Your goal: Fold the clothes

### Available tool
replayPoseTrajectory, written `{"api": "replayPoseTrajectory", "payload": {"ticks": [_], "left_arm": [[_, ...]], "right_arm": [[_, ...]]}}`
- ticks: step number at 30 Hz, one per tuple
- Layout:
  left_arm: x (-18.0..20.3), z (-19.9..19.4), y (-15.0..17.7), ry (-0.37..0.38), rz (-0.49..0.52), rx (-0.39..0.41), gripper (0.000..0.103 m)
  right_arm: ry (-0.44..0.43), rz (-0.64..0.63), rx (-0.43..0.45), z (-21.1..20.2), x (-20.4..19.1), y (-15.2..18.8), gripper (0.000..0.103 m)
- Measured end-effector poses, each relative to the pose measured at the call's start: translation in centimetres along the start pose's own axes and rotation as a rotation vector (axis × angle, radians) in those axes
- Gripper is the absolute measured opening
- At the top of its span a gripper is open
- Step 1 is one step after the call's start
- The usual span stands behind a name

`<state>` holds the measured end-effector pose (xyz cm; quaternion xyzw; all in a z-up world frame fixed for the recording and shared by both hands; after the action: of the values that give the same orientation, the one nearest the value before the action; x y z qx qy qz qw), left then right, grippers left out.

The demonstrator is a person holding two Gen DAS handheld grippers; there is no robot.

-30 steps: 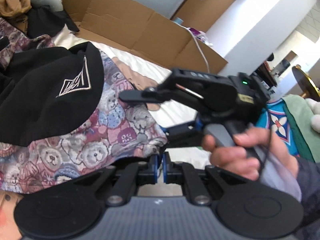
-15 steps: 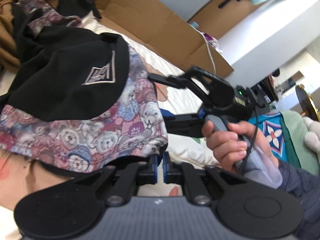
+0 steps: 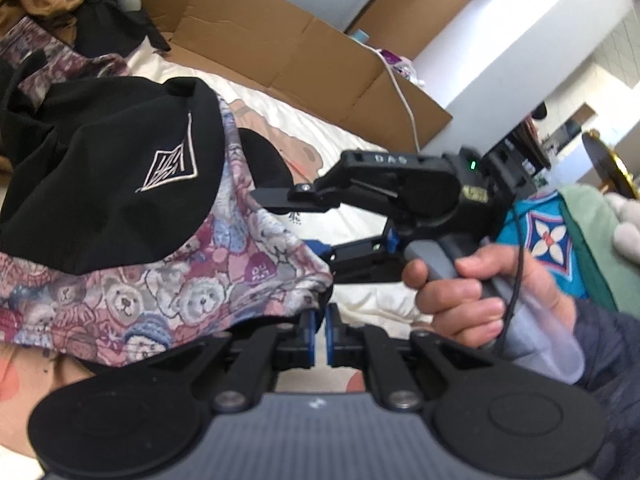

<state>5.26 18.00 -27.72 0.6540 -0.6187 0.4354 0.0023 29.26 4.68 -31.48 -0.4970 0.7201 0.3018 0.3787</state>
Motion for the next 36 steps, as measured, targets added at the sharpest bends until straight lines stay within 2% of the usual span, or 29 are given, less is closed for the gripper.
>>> {"api": "replayPoseTrajectory", "payload": {"ticks": [2, 3, 7, 8, 10, 12, 21, 25, 29, 31, 32, 33, 36], "left_arm": [[0.3, 0.2, 0.0, -0.004, 0.025, -0.007, 0.004], [0.5, 0.3, 0.0, 0.004, 0.034, -0.011, 0.000], [1.5, 0.9, 0.3, 0.027, 0.085, -0.030, 0.000], [1.8, 1.1, 0.4, 0.030, 0.098, -0.035, 0.000], [1.6, 1.3, 0.5, 0.026, 0.089, -0.037, 0.000], [1.0, 1.3, 0.5, 0.006, 0.071, -0.035, 0.000], [-2.3, 0.6, 0.0, -0.126, -0.013, -0.017, 0.001], [-4.2, 0.0, -0.5, -0.214, -0.034, 0.004, 0.005], [-6.1, -0.6, -1.2, -0.322, -0.042, 0.028, 0.019], [-7.1, -0.8, -1.4, -0.384, -0.052, 0.031, 0.040], [-7.6, -0.9, -1.5, -0.415, -0.058, 0.032, 0.057], [-8.1, -0.9, -1.5, -0.438, -0.067, 0.032, 0.061], [-9.5, -0.6, -1.2, -0.475, -0.100, 0.014, 0.061]], "right_arm": [[0.019, -0.039, -0.003, 0.0, -0.7, 0.1, 0.044], [0.029, -0.058, -0.004, 0.0, -1.0, 0.1, 0.044], [0.071, -0.111, -0.014, 0.5, -1.7, 0.1, 0.044], [0.080, -0.122, -0.013, 0.6, -1.8, 0.0, 0.041], [0.096, -0.141, -0.013, 0.9, -1.9, -0.1, 0.012], [0.125, -0.157, -0.013, 1.2, -1.8, -0.3, 0.004], [0.168, -0.209, 0.021, 0.1, -1.6, 0.1, 0.000], [0.224, -0.230, 0.043, -1.8, -1.1, 0.0, 0.000], [0.286, -0.234, 0.057, -4.1, -0.2, -0.5, 0.000], [0.306, -0.240, 0.069, -5.4, 0.2, -0.8, 0.000], [0.315, -0.242, 0.075, -5.9, 0.5, -0.9, 0.000], [0.326, -0.243, 0.081, -6.5, 0.7, -1.0, 0.000], [0.363, -0.243, 0.093, -8.1, 1.4, -1.2, 0.000]]}}
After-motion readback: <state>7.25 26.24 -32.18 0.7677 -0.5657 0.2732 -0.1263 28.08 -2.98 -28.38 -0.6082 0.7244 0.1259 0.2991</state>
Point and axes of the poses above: each gripper's, at about its wrist camera, not at the fingertips, and z roughly the way its jaws point, x to its right, y to its underside, the point moved 1 cm from there along z, roughly the way its jaws point, and after that the axes turned 4 degrees about y, right-handed, at the moved point
